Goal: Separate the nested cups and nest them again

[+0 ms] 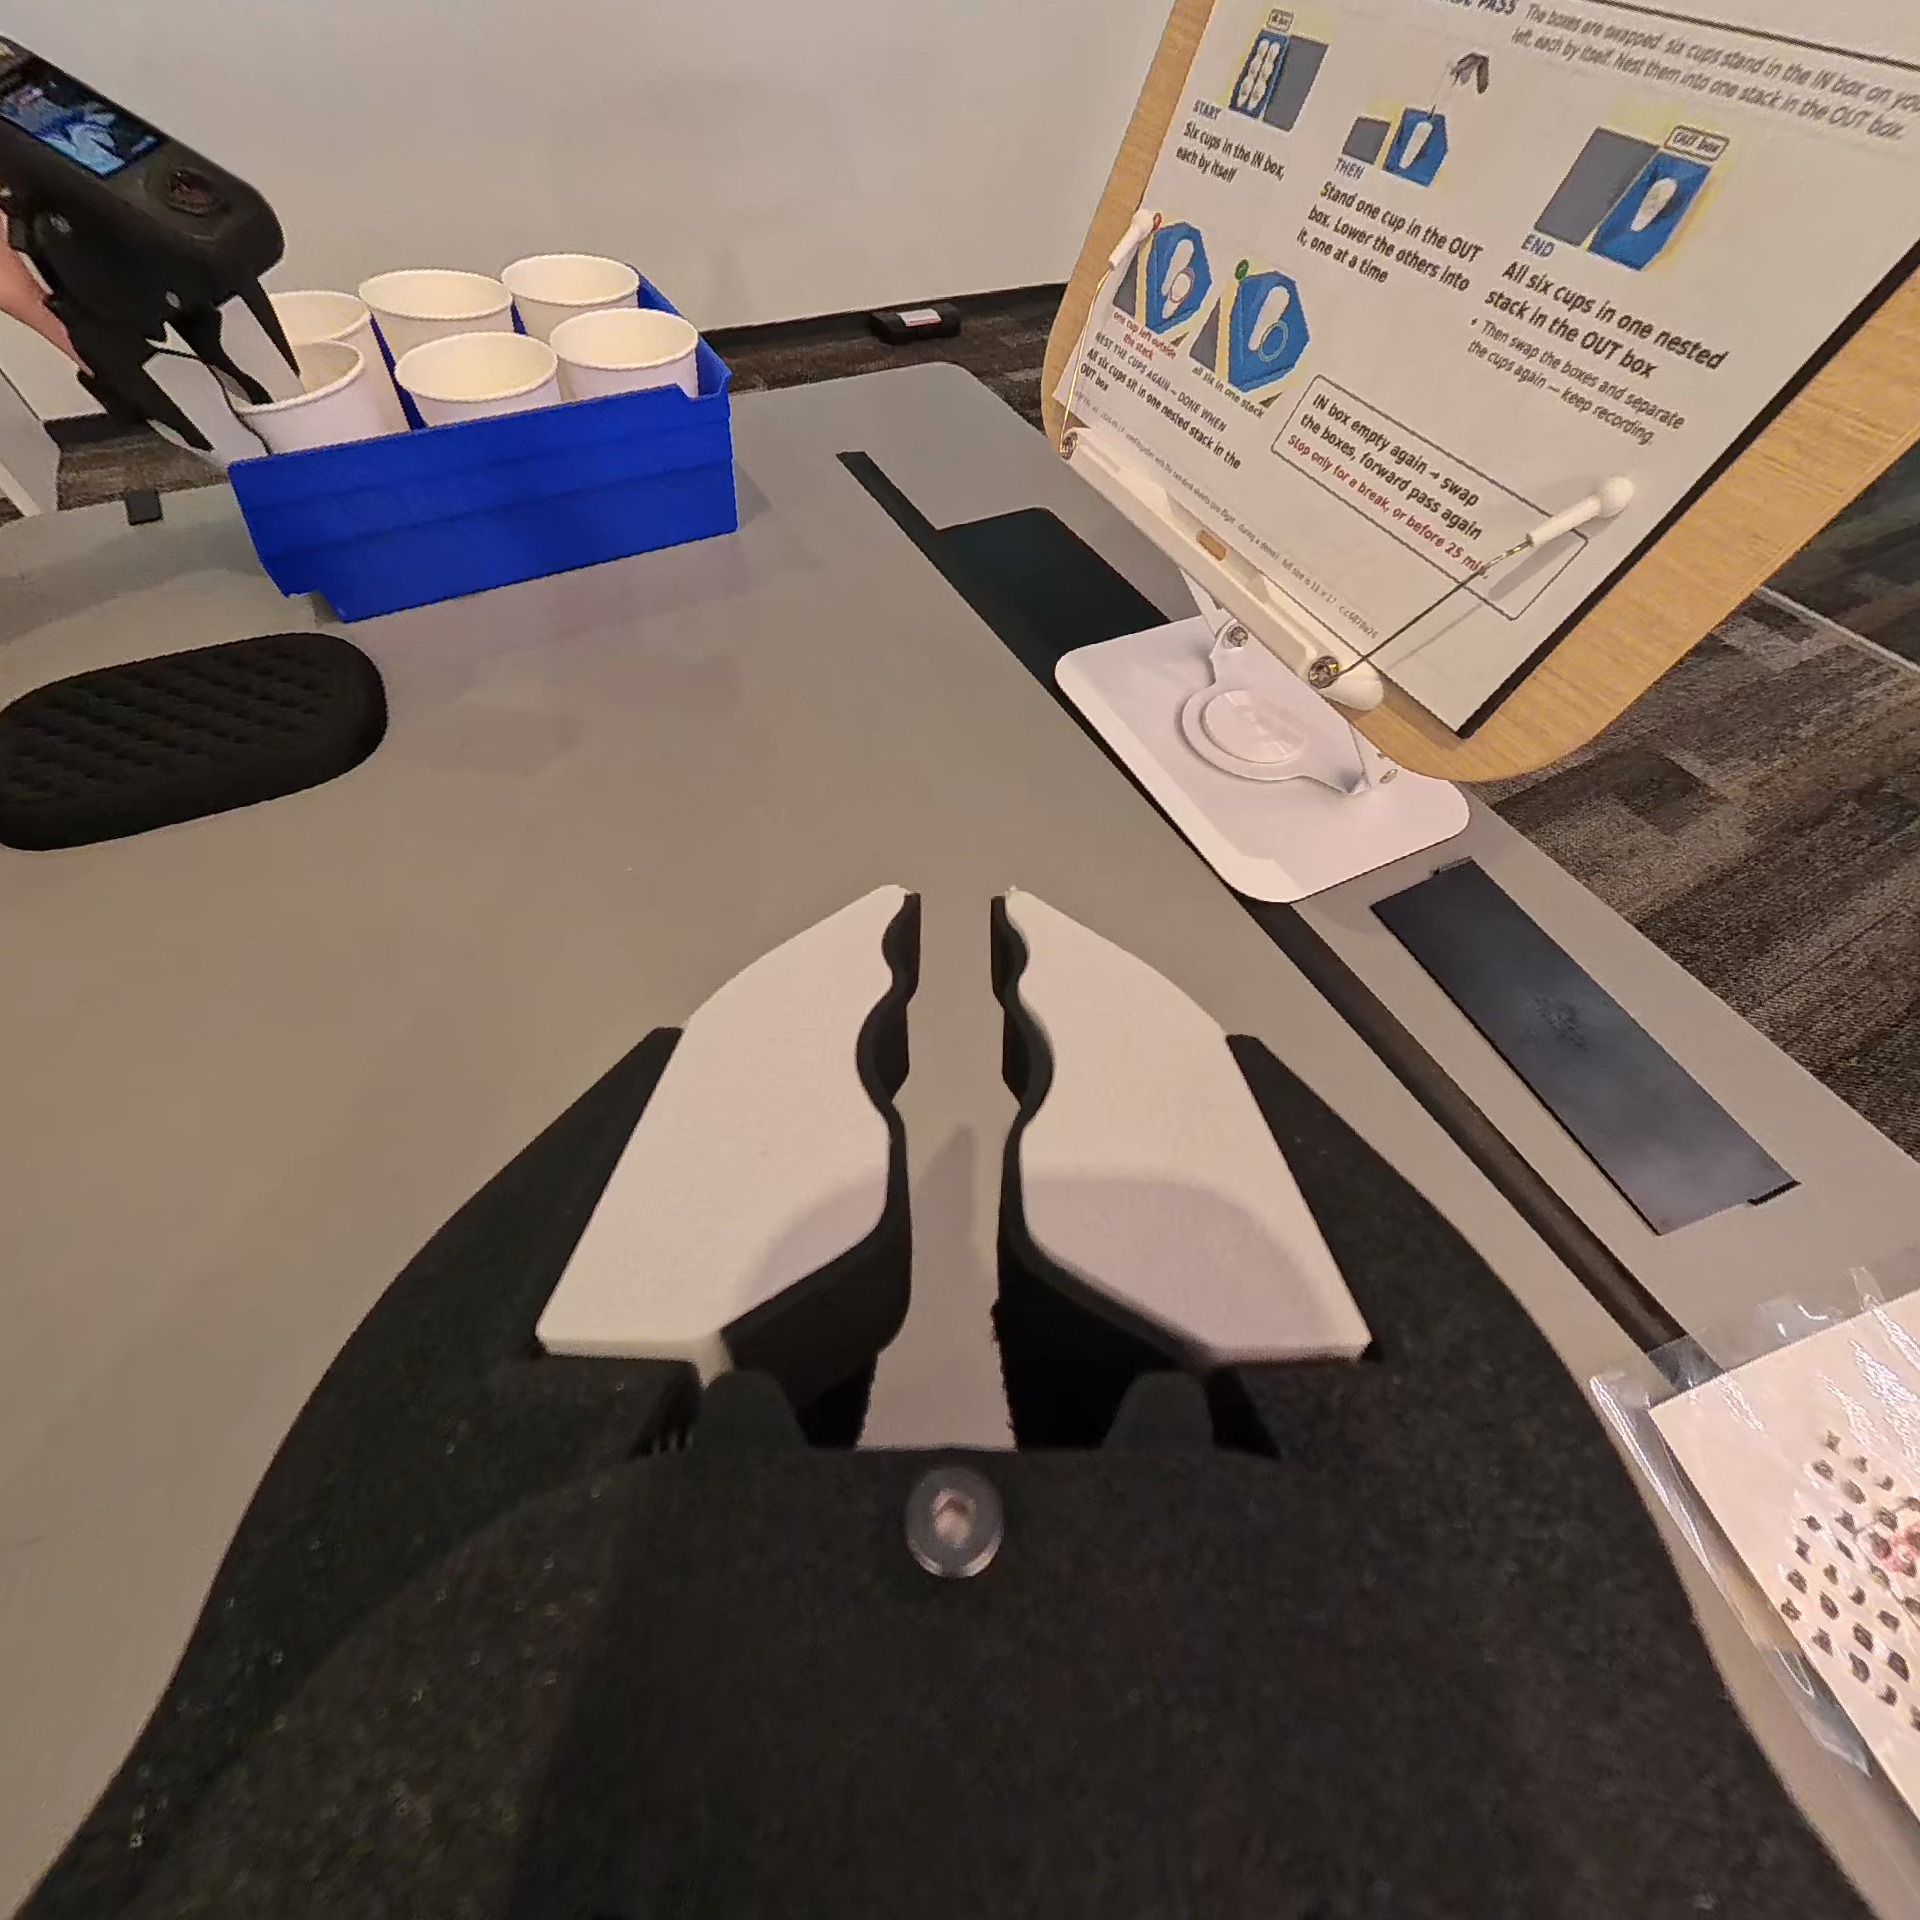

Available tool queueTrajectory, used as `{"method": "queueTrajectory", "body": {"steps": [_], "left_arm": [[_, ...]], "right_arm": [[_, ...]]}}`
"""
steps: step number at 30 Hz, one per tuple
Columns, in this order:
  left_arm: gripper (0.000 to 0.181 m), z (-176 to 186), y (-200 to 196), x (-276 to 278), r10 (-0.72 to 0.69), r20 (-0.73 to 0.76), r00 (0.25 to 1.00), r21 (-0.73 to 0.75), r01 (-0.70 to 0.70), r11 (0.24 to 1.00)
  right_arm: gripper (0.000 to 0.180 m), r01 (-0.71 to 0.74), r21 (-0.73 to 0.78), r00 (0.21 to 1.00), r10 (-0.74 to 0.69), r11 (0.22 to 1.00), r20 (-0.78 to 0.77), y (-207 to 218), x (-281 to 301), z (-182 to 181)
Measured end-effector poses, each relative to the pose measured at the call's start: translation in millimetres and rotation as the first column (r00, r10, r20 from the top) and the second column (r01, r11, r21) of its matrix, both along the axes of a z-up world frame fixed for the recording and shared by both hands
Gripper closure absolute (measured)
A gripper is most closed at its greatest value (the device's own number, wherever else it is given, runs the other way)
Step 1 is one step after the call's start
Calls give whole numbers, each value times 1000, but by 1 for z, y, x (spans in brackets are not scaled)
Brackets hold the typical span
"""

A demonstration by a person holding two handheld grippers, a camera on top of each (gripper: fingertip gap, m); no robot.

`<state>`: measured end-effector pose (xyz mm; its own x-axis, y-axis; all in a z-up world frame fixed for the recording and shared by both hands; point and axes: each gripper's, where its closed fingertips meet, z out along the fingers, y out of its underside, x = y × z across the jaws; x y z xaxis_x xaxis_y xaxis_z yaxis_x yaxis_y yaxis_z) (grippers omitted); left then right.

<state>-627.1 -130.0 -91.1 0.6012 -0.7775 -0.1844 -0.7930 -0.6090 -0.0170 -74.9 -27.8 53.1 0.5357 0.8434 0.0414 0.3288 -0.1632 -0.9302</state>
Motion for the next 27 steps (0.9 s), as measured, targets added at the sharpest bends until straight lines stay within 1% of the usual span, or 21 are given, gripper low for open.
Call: {"method": "queueTrajectory", "body": {"steps": [1, 2, 9, 14, 21, 24, 27], "left_arm": [[175, 0, 0, 1, -1, 6, 1000, -4, 1, 1000], [177, 0, -1, 1, -2, 11, 1000, -9, 2, 1000], [179, 3, -4, 4, -1, 25, 1000, -21, 1, 1000], [179, 18, -7, 13, -26, 24, 999, -17, 26, 1000], [179, 52, -16, 16, -83, -72, 994, -18, 82, 996], [179, 74, -21, 21, -99, -94, 991, -23, 97, 995], [179, 101, -24, 31, -147, -148, 978, -11, 146, 989]], "right_arm": [[168, 0, 0, 1000, 0, 1000, -1, 0, 0, 0], [168, 0, -1, 1000, 0, 1000, -1, 0, 1, 0], [168, 2, -20, 1000, -1, 1000, 12, 3, 2, -6], [168, -3, -31, 1000, 4, 1000, 23, 3, 1, -10], [168, -5, -43, 999, 7, 999, 46, 5, -2, -16], [168, -10, -52, 998, 13, 999, 57, 5, -5, -19], [168, -29, -58, 997, 33, 998, 71, 3, -11, -22]]}}
